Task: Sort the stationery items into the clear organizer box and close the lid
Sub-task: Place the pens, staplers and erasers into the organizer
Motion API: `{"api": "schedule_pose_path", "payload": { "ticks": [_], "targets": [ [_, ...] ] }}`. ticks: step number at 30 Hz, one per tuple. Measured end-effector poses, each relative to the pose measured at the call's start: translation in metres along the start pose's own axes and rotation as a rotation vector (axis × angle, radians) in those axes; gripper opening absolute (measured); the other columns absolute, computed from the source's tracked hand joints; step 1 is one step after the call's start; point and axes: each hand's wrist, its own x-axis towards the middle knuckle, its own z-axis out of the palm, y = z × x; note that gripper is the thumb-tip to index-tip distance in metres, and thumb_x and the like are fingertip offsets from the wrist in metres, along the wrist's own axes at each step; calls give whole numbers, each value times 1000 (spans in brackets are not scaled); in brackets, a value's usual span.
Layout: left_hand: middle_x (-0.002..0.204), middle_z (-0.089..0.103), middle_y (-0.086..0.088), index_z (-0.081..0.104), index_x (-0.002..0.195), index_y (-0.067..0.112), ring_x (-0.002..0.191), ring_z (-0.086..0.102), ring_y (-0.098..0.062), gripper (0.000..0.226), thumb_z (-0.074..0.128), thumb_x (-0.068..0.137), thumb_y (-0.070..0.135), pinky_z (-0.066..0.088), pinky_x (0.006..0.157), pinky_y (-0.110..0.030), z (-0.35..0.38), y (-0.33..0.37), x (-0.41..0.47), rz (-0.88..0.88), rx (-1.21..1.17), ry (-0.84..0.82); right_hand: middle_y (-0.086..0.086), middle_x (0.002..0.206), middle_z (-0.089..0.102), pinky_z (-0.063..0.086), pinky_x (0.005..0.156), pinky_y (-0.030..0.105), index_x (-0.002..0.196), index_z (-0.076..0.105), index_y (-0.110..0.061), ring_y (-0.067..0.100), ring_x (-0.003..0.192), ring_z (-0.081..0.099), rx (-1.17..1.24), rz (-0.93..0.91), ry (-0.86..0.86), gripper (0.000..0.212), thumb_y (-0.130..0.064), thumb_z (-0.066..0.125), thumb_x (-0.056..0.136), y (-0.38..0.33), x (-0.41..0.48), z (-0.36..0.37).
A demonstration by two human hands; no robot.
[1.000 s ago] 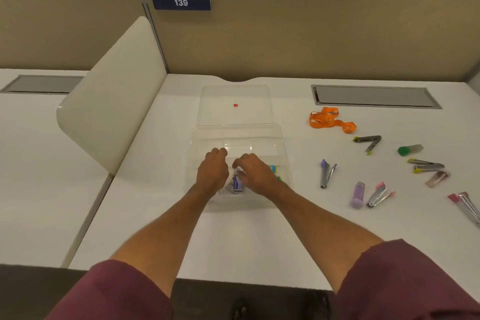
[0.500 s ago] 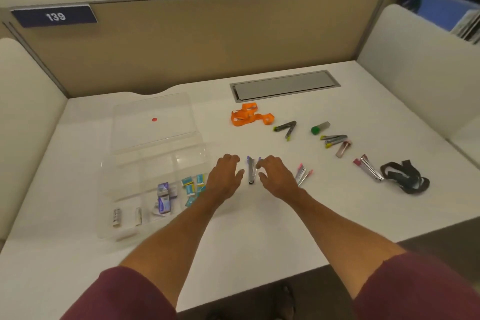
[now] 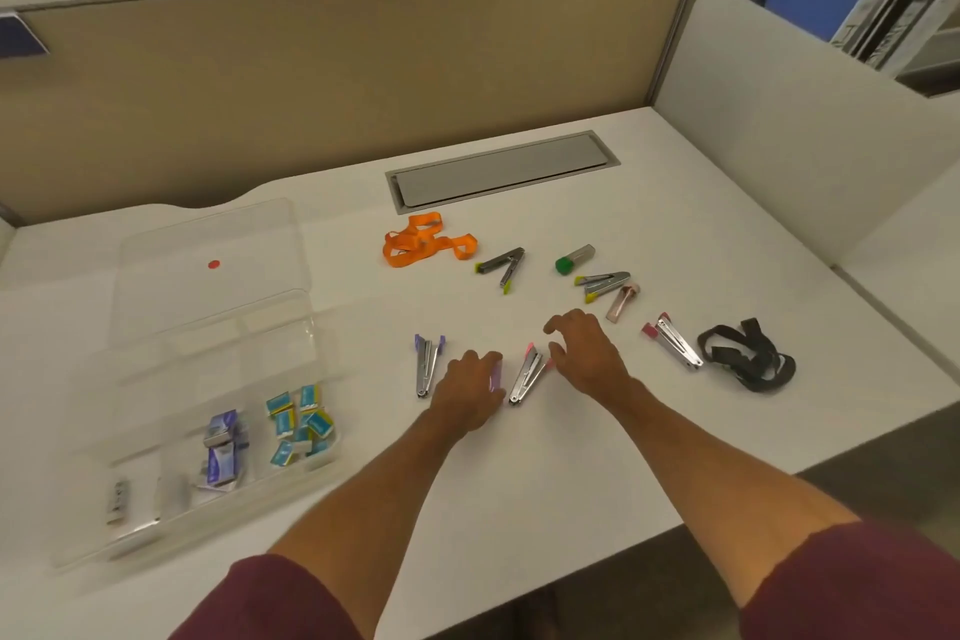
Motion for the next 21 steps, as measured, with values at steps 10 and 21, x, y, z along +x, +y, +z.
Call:
{"api": "schedule_pose_path", "payload": {
  "ticks": [10, 21],
  "targets": [
    [111, 55, -11, 46, 123, 16, 101, 56, -29, 45, 63, 82, 18, 50, 85, -39, -23, 9, 45, -85, -39, 90, 21, 102, 59, 51, 66, 40, 104, 63, -4, 40, 89, 60, -128, 200, 192, 35, -7, 73, 70, 68, 55, -25],
    [107, 58, -10, 47, 111, 15, 92, 57, -25, 37, 63, 78, 14, 55, 83, -43, -31, 20, 77, -100, -9, 120, 18, 125, 41, 47, 88, 41, 125, 47, -7, 38, 111, 51, 55, 372, -23, 43, -17, 61, 86, 89, 81, -30]
  ]
}}
